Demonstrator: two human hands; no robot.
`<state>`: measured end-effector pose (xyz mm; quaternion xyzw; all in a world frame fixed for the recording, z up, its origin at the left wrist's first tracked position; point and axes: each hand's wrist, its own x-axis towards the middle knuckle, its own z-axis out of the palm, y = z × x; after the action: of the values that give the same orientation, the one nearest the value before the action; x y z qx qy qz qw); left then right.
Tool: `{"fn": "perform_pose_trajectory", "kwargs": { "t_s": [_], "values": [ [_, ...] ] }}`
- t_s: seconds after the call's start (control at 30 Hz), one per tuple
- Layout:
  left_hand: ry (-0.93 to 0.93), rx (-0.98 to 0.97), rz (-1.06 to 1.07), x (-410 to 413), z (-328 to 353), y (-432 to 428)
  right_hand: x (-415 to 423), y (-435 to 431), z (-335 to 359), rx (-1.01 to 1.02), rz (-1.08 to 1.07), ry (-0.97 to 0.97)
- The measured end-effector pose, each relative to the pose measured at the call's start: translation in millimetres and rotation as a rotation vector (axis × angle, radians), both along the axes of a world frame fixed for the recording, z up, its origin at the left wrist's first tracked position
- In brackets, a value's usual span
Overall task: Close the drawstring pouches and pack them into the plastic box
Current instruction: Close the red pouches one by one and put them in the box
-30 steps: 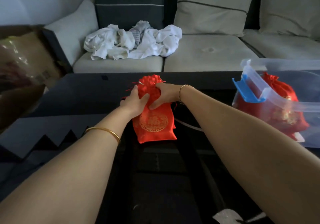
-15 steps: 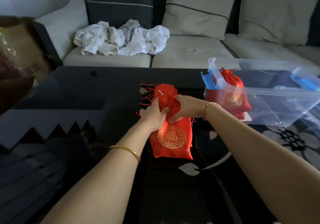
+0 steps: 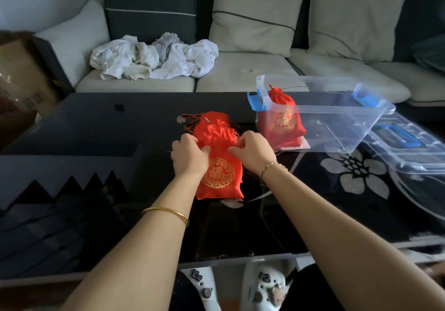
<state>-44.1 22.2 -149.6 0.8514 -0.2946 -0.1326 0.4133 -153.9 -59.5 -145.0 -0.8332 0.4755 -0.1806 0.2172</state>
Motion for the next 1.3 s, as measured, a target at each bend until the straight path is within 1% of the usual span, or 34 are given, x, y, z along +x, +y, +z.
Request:
{"fn": "perform_pose_trajectory", "kwargs": {
  "t_s": [0.13,0.2,0.37,0.43,0.57,0.67,0.73,0.83,0.93,1.0,1.17,1.3],
  "values": [
    [0.039,-0.046,-0.051,-3,-1,2,0,3,-3,0.18,-0.057,-0.183],
    [0.086,-0.054,-0.068,-4,-1,4,-2,5,-2,0.245,-0.073,-0.24],
    [0.149,-0.139,-0.18,-13,11,12,-27,13,17,0.39,0.009,-0.358],
    [0.134,-0.174,-0.254,-23,22,14,-42,17,29,0.376,0.016,-0.405],
    [0.134,-0.293,-0.352,-54,44,10,-75,14,46,0.188,-0.069,-0.486],
    [0.03,-0.291,-0.394,-68,47,2,-94,9,45,0.079,-0.137,-0.465],
    [-0.049,-0.236,-0.419,-73,41,-2,-107,4,35,0.104,-0.162,-0.44],
    [-0.107,-0.186,-0.421,-72,35,-5,-120,1,26,0.18,-0.125,-0.386],
    [-0.136,-0.2,-0.436,-71,38,-9,-129,-4,25,0.173,-0.134,-0.414],
    [-0.154,-0.206,-0.449,-70,40,-11,-132,-5,27,0.206,-0.123,-0.445],
    [-0.123,-0.219,-0.472,-70,40,-18,-134,-2,30,0.419,-0.099,-0.595],
    [-0.108,-0.23,-0.475,-72,41,-19,-134,-2,30,0.411,-0.095,-0.522]
  ]
}}
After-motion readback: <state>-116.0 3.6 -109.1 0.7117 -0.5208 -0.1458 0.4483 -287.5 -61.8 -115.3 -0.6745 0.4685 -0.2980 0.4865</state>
